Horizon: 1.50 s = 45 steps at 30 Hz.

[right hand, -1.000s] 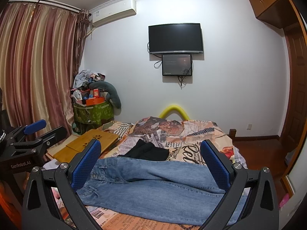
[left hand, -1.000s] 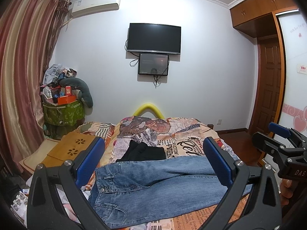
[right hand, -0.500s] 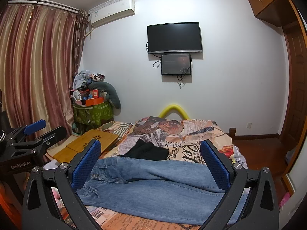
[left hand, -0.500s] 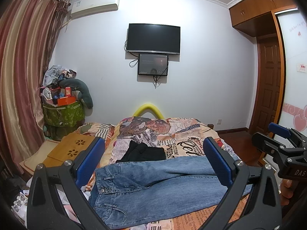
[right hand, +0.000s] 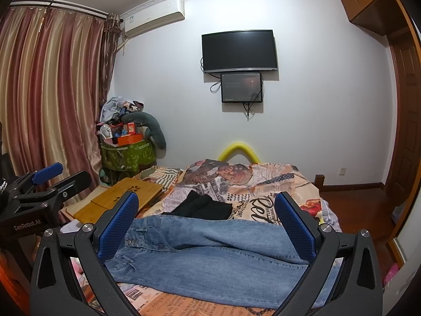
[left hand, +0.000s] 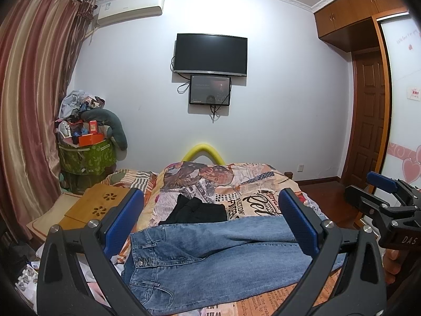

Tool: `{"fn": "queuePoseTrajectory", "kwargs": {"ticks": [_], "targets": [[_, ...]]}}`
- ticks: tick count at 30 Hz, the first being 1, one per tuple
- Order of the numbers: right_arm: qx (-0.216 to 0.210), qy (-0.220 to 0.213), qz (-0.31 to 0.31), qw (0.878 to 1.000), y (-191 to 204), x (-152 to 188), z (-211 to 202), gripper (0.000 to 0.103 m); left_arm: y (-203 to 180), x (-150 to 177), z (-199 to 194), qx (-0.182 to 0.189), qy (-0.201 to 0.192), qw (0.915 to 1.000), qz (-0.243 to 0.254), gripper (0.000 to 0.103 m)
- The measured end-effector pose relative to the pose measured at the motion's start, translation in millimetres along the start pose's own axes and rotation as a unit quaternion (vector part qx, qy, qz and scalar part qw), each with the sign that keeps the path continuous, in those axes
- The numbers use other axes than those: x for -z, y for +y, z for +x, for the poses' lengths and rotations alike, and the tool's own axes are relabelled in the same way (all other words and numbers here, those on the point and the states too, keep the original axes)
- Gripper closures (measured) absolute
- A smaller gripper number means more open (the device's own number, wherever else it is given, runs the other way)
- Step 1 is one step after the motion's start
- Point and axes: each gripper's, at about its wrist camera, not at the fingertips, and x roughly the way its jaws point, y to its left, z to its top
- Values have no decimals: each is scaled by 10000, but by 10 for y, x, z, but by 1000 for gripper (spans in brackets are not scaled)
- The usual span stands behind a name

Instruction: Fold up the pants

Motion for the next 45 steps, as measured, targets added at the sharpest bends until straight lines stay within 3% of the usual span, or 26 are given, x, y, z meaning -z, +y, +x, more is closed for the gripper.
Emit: {"fn": "queuePoseTrajectory", "kwargs": {"ticks": [16,23,29,35,39,44,45], "targets": [[101,171,84,9998,-36,75,191,0,42,-7,206,37,171,9998,-2,0],[334,478,37,9983,-221,157,577,0,186,54,712,-180,427,9989,18,0],[402,803,107,9959,-513,301,1053,0,424,131,1408,-394,896,9951,113,0],[407,1286,-25,9909,-720,438,1459,0,929,190,2284,-520,1692,9840,-183,0],[310,1739,85,9842,-881,514,1757,0,1276,296,2779,-811,2070,9745,-293,0],[249,2141,315,9760,-1103,597,2167,0,1685,571,3381,-1139,2650,9566,-422,0],[218,2208,325,9745,-1141,621,2250,0,1748,644,3485,-1159,2770,9528,-456,5]]}}
